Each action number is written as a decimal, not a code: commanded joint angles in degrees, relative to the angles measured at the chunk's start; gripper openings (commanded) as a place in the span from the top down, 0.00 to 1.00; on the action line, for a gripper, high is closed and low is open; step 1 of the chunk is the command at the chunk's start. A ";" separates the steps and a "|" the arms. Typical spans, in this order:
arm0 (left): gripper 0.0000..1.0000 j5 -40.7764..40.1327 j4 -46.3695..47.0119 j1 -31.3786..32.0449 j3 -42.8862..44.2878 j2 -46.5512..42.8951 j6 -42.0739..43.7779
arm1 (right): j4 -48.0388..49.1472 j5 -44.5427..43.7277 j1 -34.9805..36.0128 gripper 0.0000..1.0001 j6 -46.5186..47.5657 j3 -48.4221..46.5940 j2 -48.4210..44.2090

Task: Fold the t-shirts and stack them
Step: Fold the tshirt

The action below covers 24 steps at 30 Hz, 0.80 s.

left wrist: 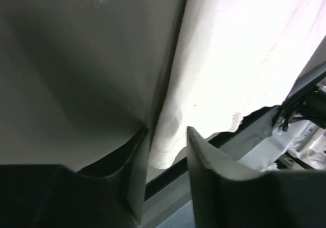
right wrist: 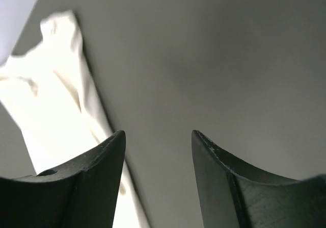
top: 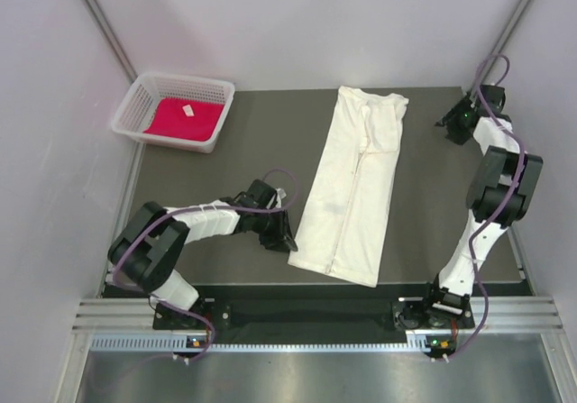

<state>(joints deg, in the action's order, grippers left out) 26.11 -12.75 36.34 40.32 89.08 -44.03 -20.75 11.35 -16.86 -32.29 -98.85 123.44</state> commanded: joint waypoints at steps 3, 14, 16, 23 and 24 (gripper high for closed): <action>0.82 2.27 4.58 0.49 -0.32 3.03 2.81 | 4.92 5.51 2.09 0.48 0.04 15.30 -14.52; 1.00 0.09 8.18 1.98 -15.08 -10.66 -4.65 | 1.07 10.61 6.84 0.48 7.67 39.94 -32.99; 1.00 -0.44 7.83 2.42 -17.63 -16.18 -6.85 | 0.54 11.67 8.68 0.47 8.91 41.10 -34.57; 1.00 -1.50 4.50 5.05 -19.66 -26.58 -11.25 | 3.08 10.09 12.91 0.45 6.64 37.87 -32.39; 1.00 -1.67 4.14 5.23 -20.10 -27.20 -11.60 | 3.35 9.83 13.08 0.46 6.37 36.55 -31.25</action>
<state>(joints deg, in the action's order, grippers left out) 25.08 -5.93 40.53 21.26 64.07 -53.04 -20.86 21.17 -4.54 -25.67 -57.67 91.29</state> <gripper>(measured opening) 0.012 0.544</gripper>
